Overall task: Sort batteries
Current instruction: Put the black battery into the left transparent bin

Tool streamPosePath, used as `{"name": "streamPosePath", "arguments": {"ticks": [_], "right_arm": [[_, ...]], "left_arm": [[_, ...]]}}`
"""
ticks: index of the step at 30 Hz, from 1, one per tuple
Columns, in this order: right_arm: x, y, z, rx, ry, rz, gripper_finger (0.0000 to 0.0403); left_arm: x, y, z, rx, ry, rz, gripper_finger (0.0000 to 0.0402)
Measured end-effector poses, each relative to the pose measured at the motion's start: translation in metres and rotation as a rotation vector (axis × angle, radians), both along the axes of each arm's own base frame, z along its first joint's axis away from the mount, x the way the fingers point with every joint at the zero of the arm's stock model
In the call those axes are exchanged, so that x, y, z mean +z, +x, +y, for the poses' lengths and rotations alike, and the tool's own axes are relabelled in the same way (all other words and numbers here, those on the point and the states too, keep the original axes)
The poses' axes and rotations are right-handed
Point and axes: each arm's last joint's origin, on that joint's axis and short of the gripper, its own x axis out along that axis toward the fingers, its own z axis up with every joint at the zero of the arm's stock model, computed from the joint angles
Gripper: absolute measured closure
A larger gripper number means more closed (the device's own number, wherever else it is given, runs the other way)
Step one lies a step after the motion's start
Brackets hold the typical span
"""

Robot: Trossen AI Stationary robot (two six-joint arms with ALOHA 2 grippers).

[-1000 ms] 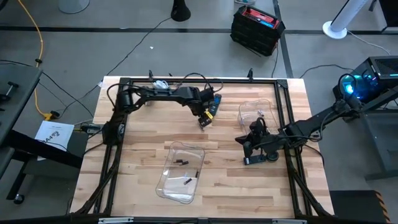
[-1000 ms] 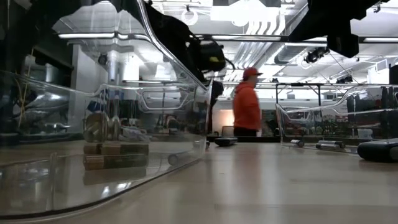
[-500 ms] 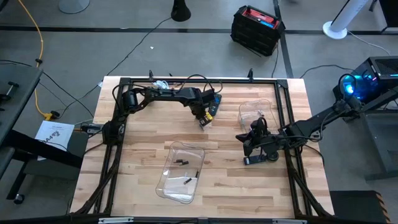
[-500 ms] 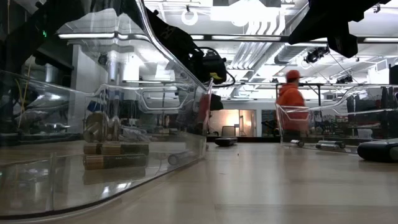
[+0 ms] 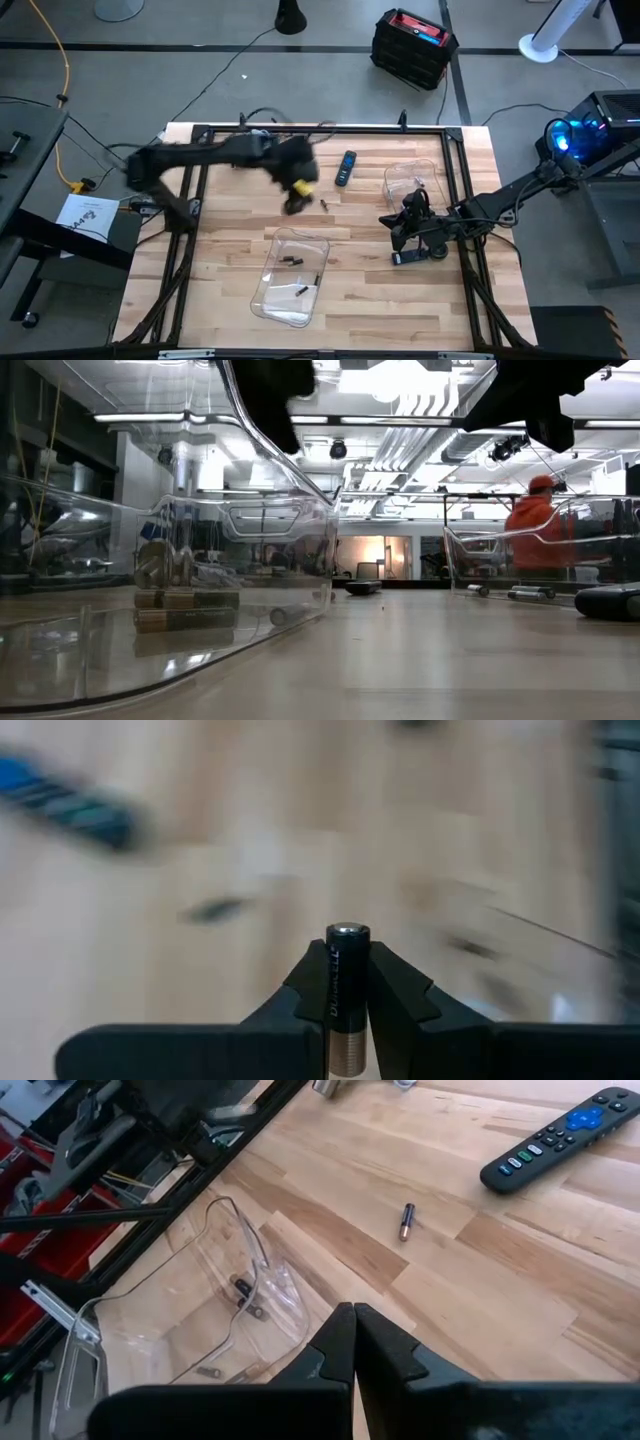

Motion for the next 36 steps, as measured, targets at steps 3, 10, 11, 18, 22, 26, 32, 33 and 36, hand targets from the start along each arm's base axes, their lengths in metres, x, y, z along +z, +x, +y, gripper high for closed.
{"name": "streamPosePath", "arguments": {"ticks": [3,10,11,18,22,26,32,33,36], "right_arm": [[0.000,0.000,0.000,0.009,0.006,0.003,0.0403],[0.000,0.000,0.000,0.013,0.009,0.005,0.0403],[0.000,0.000,0.001,0.014,0.009,0.005,0.0403],[0.000,0.001,0.000,0.015,0.017,0.007,0.0403],[-0.001,0.002,-0.003,0.030,0.041,0.019,0.0403],[-0.001,0.003,-0.004,0.050,0.042,0.030,0.0403],[-0.001,0.003,-0.004,0.063,0.009,0.035,0.0403],[-0.001,0.003,-0.005,0.056,0.004,0.033,0.0403],[0.000,0.003,-0.005,0.022,-0.001,0.017,0.0403]], "left_arm": [[0.009,-0.034,-0.049,-0.127,-0.050,-0.034,0.0373],[-0.042,-0.079,-0.136,-0.297,-0.129,0.011,0.0371],[-0.048,-0.077,-0.142,-0.300,-0.135,-0.015,0.0362],[-0.062,-0.046,-0.148,-0.219,-0.036,-0.072,0.0256],[-0.054,-0.030,-0.138,-0.230,0.009,-0.033,0.0211],[-0.008,-0.027,-0.101,-0.115,0.244,0.009,0.0189],[0.032,-0.044,0.020,0.328,0.365,-0.032,0.0186],[0.024,-0.049,0.046,0.418,0.309,0.000,0.0186],[-0.012,-0.065,0.115,0.650,0.137,0.096,0.0190]]}}
